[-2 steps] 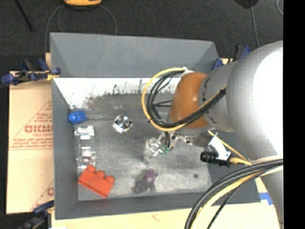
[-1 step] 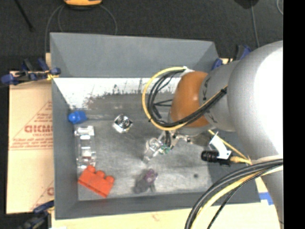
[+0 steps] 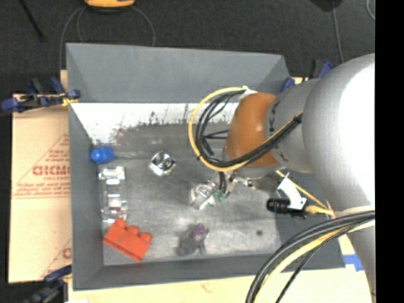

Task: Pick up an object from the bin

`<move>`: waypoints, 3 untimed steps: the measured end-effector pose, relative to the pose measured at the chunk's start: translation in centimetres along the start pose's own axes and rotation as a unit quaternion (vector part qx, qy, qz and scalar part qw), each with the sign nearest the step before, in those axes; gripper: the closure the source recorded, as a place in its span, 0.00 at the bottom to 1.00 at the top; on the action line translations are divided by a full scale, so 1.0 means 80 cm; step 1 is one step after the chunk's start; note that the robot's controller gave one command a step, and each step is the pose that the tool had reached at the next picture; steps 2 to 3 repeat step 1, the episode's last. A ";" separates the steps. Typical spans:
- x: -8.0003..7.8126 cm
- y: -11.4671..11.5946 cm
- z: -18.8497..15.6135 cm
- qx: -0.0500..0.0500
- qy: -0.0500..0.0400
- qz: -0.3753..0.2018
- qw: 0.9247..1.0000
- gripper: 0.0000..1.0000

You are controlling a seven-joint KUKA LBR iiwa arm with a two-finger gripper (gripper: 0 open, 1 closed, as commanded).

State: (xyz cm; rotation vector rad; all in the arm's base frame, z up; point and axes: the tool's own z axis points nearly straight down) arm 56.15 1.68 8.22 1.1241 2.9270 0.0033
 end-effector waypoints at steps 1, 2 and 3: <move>-0.003 0.002 -0.123 -0.001 -0.001 -0.003 1.000 1.00; -0.003 0.002 -0.123 -0.001 -0.001 -0.003 1.000 1.00; -0.003 0.002 -0.123 -0.001 -0.001 -0.003 1.000 1.00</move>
Offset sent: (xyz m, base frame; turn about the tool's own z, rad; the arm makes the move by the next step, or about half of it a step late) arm 0.0001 0.0000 0.0931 0.0000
